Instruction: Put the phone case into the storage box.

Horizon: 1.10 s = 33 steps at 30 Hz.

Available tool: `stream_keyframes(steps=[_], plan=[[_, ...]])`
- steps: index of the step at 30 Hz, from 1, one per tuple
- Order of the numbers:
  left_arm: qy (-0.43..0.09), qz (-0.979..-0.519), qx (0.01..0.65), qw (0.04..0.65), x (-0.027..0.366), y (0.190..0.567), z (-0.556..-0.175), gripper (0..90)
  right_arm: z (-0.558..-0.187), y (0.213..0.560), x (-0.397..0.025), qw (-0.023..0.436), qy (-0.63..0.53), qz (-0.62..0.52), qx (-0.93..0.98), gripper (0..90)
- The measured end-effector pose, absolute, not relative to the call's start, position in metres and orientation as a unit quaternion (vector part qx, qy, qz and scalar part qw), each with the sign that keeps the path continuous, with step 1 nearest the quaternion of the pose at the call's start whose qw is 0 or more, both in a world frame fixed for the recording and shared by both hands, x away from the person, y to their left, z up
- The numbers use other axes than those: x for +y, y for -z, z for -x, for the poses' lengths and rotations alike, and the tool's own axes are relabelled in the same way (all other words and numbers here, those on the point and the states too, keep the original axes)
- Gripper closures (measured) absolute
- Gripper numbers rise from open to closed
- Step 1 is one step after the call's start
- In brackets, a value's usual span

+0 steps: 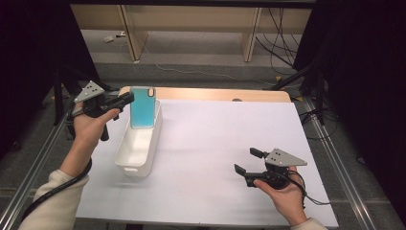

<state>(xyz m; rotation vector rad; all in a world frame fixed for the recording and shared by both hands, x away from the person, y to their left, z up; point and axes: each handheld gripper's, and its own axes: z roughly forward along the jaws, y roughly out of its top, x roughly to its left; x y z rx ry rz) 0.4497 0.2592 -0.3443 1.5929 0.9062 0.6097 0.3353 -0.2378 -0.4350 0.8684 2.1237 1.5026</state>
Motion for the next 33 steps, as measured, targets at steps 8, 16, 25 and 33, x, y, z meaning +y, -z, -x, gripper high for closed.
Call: stream_keyframes(steps=[8, 16, 25, 33], plan=[[-0.261, -0.68, 0.387, 0.566, 0.261, 0.346, -0.455, 83.1, -0.335, 0.435, -0.237, 0.199, -0.537, -0.312, 0.758, 18.9], [-0.263, -0.679, 0.387, 0.566, 0.261, 0.345, -0.458, 83.1, -0.335, 0.436, -0.237, 0.195, -0.541, -0.311, 0.757, 19.0], [-0.261, -0.681, 0.389, 0.562, 0.261, 0.348, -0.464, 83.2, -0.334, 0.435, -0.237, 0.187, -0.536, -0.318, 0.759, 18.9], [-0.262, -0.682, 0.391, 0.56, 0.262, 0.347, -0.468, 83.1, -0.335, 0.435, -0.238, 0.194, -0.538, -0.312, 0.759, 18.9]])
